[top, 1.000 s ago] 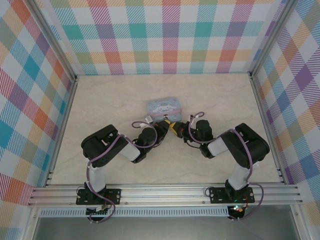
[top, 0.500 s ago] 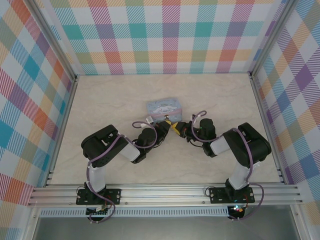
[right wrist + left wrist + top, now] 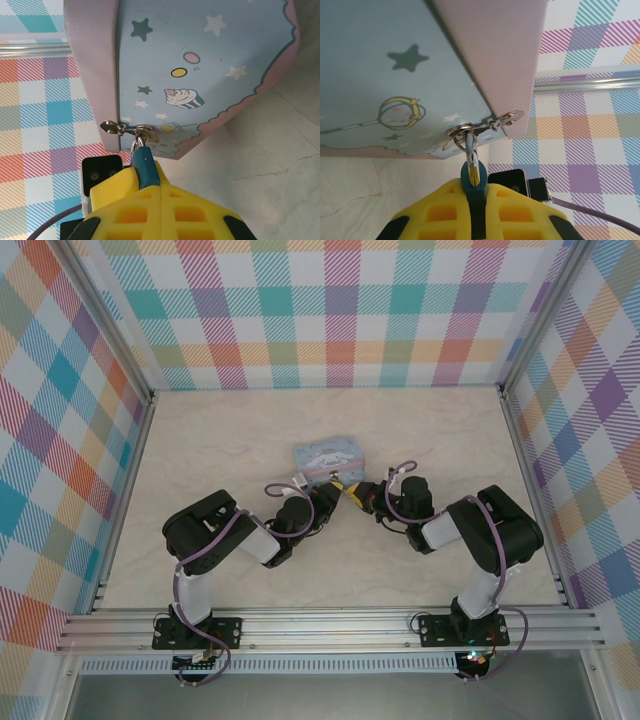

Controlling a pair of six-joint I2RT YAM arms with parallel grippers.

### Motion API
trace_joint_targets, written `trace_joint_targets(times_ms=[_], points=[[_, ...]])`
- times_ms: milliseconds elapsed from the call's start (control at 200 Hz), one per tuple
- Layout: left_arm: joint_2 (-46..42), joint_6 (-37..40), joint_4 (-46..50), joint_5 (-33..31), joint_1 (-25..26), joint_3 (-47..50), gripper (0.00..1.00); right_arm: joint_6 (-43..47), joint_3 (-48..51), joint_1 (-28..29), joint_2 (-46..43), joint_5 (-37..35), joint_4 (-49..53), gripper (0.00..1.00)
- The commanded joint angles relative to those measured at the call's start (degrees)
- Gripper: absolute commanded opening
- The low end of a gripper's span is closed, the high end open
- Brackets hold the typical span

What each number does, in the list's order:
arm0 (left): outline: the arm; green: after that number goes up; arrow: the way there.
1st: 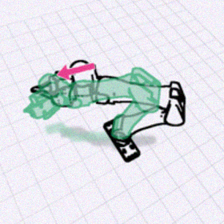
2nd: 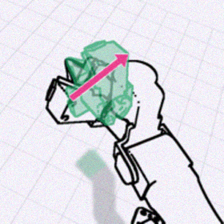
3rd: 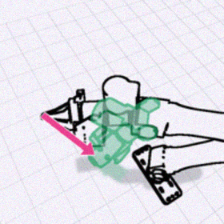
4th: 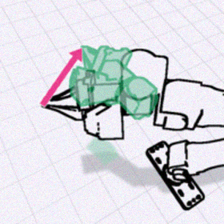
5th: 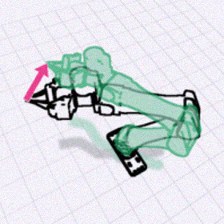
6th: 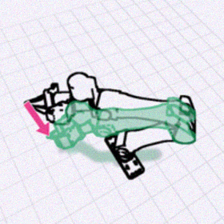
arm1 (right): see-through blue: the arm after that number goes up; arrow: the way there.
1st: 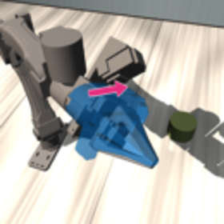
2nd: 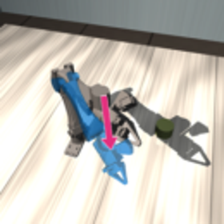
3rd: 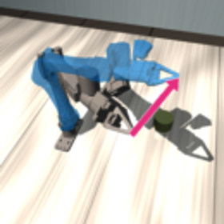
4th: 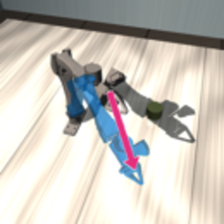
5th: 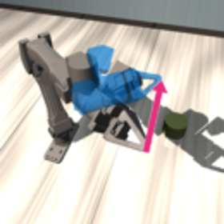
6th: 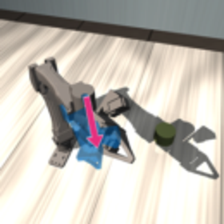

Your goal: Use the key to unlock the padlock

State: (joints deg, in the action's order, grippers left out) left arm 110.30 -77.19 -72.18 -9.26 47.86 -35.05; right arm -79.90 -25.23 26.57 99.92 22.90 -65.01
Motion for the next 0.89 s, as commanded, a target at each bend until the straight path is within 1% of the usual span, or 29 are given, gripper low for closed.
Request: trace_joint_targets(times_ms=[0, 130, 275, 465, 605, 695, 765, 890], points=[[-0.45, -0.35, -4.52, 8.03, 3.78, -0.81, 0.0, -0.5, -2.76, 1.92, 0.67, -4.17, -3.78, 0.01], [0.07, -0.62, -4.46, 8.42, 3.76, -1.25, 0.0, -0.11, -4.32, 3.19, -0.08, -4.26, -2.25, 0.01], [0.0, -0.64, -4.46, 8.3, 3.86, -0.99, 0.0, 0.66, -4.76, 3.07, -0.41, -4.93, -0.92, 0.01], [0.27, -0.86, -4.46, 8.51, 4.03, -1.25, 0.0, -0.07, -5.87, 2.96, 1.4, -4.18, -2.64, 0.01], [0.82, -0.68, -4.46, 7.68, 4.0, -1.23, 0.0, 0.59, -4.39, 2.96, -0.86, -4.61, -1.73, 0.02], [1.62, -1.08, -4.54, 7.55, 3.63, -1.21, 0.0, 1.14, -2.24, 2.58, -2.62, -4.71, -1.57, 0.09], [1.42, -0.82, -4.14, 7.21, 3.09, -0.83, 0.0, 1.57, 0.78, 1.73, -3.98, -4.53, -1.34, 0.2], [0.69, -0.49, -2.73, 6.95, 2.04, -0.71, 0.0, 3.44, 6.15, -0.2, -5.97, -3.83, -1.54, 0.31]])
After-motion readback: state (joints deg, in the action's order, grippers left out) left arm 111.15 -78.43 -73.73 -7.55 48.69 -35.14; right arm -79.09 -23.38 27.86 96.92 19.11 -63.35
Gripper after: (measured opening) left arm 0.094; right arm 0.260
